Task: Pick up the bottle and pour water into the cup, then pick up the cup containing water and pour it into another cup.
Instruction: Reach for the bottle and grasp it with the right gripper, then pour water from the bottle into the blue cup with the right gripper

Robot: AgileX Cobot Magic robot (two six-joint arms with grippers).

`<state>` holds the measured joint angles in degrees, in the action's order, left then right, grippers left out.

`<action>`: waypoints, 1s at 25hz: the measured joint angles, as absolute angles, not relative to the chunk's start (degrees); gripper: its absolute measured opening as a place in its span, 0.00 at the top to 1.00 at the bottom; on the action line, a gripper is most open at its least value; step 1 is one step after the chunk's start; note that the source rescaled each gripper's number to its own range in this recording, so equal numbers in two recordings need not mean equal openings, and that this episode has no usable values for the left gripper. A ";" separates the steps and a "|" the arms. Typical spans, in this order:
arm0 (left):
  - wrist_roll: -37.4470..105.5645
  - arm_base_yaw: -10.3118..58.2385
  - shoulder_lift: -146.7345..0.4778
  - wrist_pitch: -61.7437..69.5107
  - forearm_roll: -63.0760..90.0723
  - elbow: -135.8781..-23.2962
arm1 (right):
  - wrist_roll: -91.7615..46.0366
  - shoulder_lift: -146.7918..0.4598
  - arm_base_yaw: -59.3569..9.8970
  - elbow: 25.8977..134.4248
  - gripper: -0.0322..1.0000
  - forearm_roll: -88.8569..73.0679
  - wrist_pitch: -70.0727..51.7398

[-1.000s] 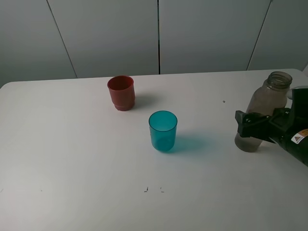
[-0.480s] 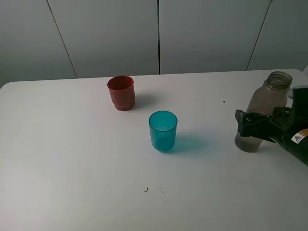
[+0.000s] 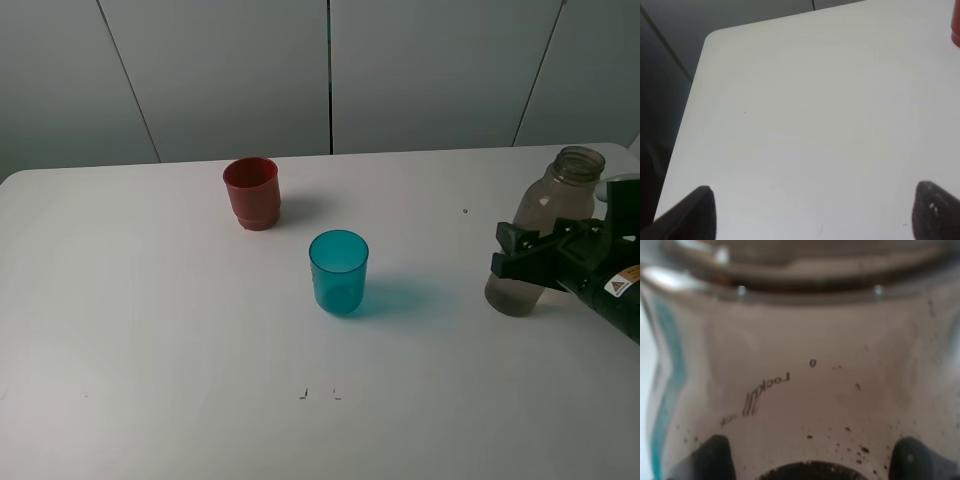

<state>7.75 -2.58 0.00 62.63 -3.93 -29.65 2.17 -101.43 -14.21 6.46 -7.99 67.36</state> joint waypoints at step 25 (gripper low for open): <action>7.90 -2.58 0.00 62.63 -3.93 -29.65 | 1.51 -91.94 -14.21 11.05 0.97 -7.75 53.66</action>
<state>7.90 -2.58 0.00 62.63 -3.93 -29.65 1.51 -91.94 -14.21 11.05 -7.75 53.66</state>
